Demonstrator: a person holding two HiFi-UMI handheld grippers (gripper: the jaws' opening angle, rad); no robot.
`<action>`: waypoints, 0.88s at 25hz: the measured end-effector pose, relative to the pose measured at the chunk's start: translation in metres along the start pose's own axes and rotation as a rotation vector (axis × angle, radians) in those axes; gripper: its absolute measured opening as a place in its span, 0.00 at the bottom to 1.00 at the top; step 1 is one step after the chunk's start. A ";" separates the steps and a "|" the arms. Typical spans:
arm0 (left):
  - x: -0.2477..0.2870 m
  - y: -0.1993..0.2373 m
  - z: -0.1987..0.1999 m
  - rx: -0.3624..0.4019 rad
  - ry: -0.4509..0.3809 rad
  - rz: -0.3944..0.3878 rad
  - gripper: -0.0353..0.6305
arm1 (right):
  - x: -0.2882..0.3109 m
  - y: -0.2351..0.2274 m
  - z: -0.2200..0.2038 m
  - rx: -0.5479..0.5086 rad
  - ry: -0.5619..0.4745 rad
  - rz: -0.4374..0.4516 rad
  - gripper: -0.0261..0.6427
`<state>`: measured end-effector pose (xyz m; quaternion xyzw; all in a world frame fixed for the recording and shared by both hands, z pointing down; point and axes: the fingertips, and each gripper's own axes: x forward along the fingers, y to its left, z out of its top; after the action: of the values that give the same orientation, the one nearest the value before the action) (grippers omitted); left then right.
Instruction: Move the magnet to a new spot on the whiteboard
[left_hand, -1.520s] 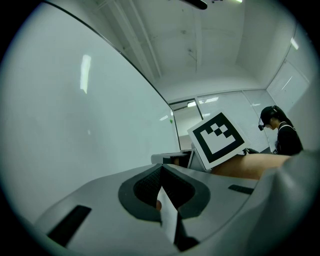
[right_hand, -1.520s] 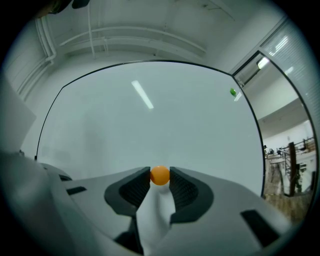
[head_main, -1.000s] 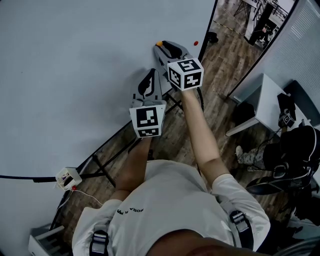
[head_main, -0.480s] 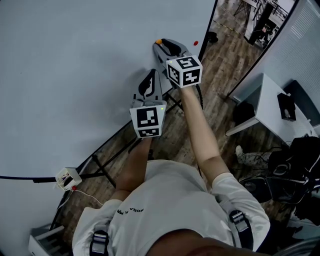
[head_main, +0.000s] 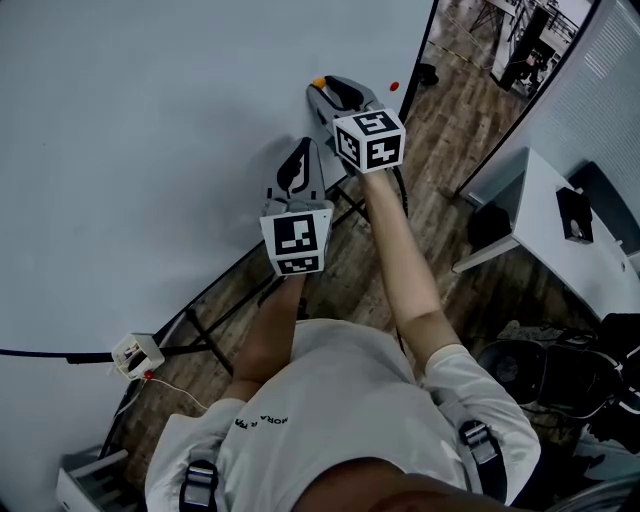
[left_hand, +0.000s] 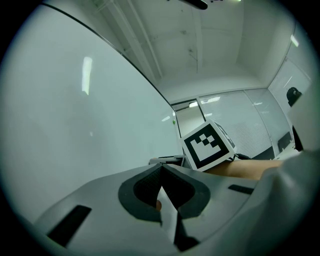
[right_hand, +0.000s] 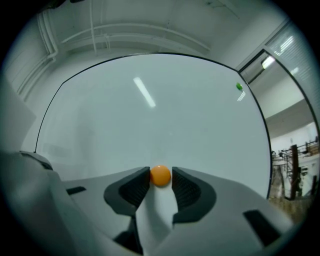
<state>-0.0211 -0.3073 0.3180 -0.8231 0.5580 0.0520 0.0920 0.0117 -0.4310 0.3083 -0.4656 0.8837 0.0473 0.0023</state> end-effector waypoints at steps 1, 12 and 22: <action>-0.001 0.001 0.000 0.001 0.000 0.001 0.06 | -0.001 0.000 0.000 0.004 0.000 -0.001 0.24; -0.002 0.002 0.002 0.001 -0.008 0.006 0.06 | -0.012 0.001 0.003 0.002 -0.021 0.001 0.26; -0.005 -0.002 0.000 0.000 -0.007 0.000 0.06 | -0.024 0.007 0.005 0.005 -0.045 0.007 0.14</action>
<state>-0.0215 -0.3024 0.3193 -0.8228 0.5579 0.0548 0.0939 0.0195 -0.4070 0.3055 -0.4612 0.8853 0.0554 0.0232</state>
